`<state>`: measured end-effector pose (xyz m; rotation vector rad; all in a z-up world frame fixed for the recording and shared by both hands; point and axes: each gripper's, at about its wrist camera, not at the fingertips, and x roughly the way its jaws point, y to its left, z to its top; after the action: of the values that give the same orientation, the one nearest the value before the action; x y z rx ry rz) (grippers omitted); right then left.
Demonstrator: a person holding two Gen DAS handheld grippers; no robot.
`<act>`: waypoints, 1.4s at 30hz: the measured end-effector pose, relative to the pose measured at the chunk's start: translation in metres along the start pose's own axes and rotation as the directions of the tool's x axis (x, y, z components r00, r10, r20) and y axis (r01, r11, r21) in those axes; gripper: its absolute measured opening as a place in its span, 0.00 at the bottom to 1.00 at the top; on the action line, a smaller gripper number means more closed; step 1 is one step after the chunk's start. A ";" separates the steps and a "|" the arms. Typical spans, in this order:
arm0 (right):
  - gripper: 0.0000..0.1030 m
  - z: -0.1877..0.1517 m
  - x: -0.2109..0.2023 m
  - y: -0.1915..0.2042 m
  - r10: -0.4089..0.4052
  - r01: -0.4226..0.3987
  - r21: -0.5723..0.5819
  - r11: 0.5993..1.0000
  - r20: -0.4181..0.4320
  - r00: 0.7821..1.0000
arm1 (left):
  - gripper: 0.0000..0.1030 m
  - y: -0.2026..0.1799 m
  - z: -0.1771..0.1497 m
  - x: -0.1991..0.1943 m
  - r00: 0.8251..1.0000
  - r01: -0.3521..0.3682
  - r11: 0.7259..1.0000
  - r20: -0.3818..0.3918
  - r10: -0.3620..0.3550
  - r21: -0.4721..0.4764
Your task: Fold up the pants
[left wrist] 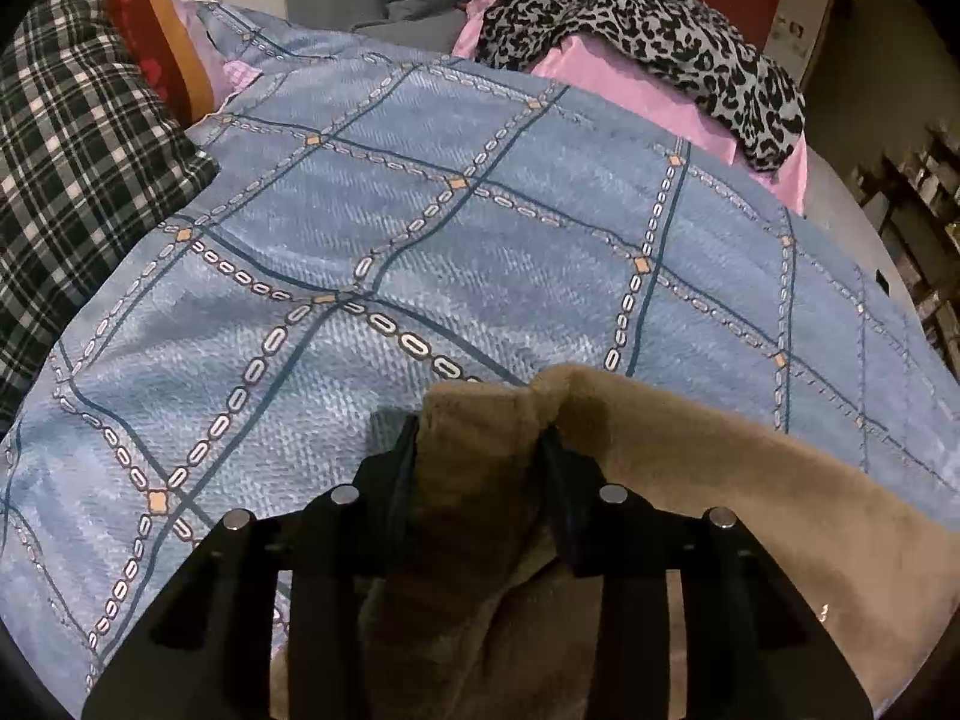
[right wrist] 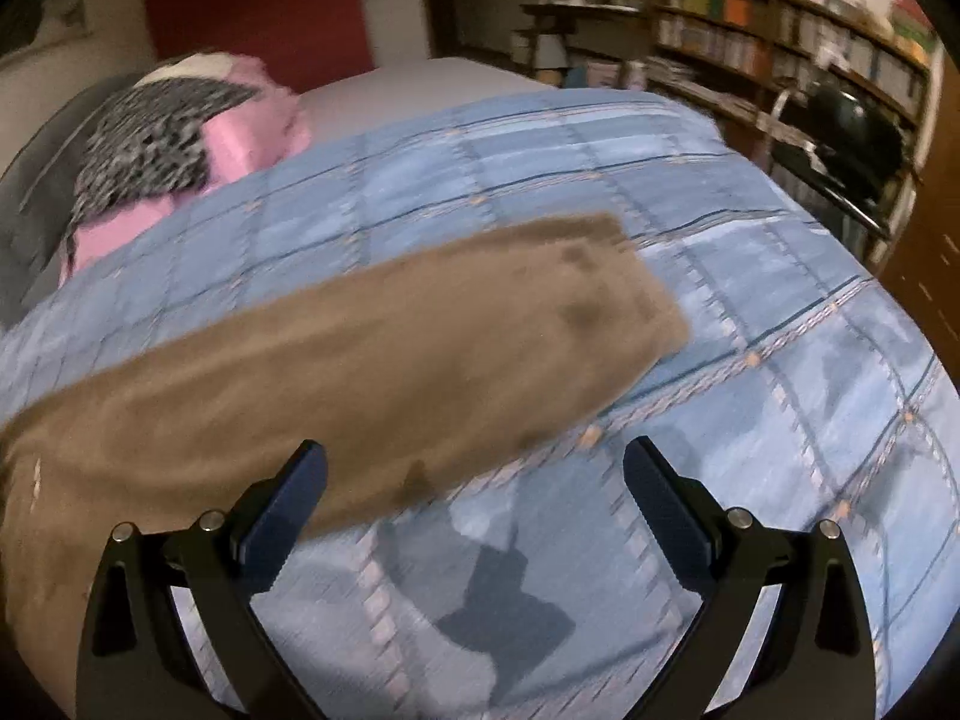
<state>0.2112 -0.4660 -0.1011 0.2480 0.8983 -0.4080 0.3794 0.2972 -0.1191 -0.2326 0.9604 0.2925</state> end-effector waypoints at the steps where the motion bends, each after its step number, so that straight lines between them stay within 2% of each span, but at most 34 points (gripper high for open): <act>1: 0.95 0.010 0.009 -0.010 -0.019 0.019 0.013 1.000 0.001 1.000 | 0.37 -0.001 0.001 -0.002 1.000 -0.003 1.000 0.002 0.003 0.004; 7: 0.95 0.070 0.053 -0.050 -0.082 0.081 0.037 0.996 0.007 0.997 | 0.36 -0.005 0.000 -0.009 1.000 -0.019 1.000 0.013 0.019 0.022; 12: 0.93 0.109 0.091 -0.073 -0.039 0.041 0.114 0.993 -0.026 0.999 | 0.35 -0.006 0.000 -0.016 1.000 -0.017 1.000 0.014 0.017 0.024; 15: 0.85 0.123 0.110 -0.079 -0.027 0.033 0.133 0.991 -0.047 0.999 | 0.35 -0.007 0.000 -0.019 1.000 -0.021 0.999 0.017 0.020 0.029; 17: 0.74 0.128 0.121 -0.079 -0.022 0.030 0.140 0.990 -0.058 0.998 | 0.35 -0.008 -0.002 -0.021 1.000 -0.024 0.999 0.019 0.023 0.041; 21: 0.65 0.133 0.138 -0.077 -0.022 0.035 0.148 0.988 -0.091 0.996 | 0.34 -0.009 -0.003 -0.023 0.999 -0.028 0.998 0.016 0.027 0.048; 23: 0.49 0.137 0.147 -0.076 -0.041 0.056 0.138 0.989 -0.114 0.993 | 0.34 -0.008 -0.002 -0.023 1.000 -0.026 0.999 0.013 0.025 0.038; 26: 0.36 0.140 0.158 -0.080 -0.069 0.096 0.160 0.983 -0.163 0.984 | 0.34 -0.008 0.000 -0.024 1.000 -0.023 0.999 0.009 0.022 0.028; 27: 0.34 0.140 0.160 -0.081 -0.065 0.094 0.166 0.982 -0.170 0.983 | 0.34 -0.007 0.000 -0.025 1.000 -0.022 0.999 0.009 0.021 0.027; 29: 0.26 0.141 0.160 -0.083 -0.074 0.104 0.170 0.980 -0.173 0.982 | 0.34 -0.007 0.000 -0.028 1.000 -0.017 0.999 0.013 0.016 0.028; 32: 0.22 0.141 0.147 -0.082 -0.070 0.092 0.157 0.983 -0.140 0.988 | 0.34 -0.006 0.002 -0.035 1.000 -0.007 1.000 0.023 0.006 0.026; 42: 0.21 0.149 0.061 -0.085 -0.049 0.050 0.143 0.988 -0.008 0.999 | 0.31 0.008 0.004 -0.079 0.995 0.068 0.998 0.076 -0.067 -0.014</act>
<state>0.3122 -0.6124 -0.0636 0.3592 0.8822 -0.5194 0.3369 0.2947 -0.0524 -0.2667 0.8737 0.2456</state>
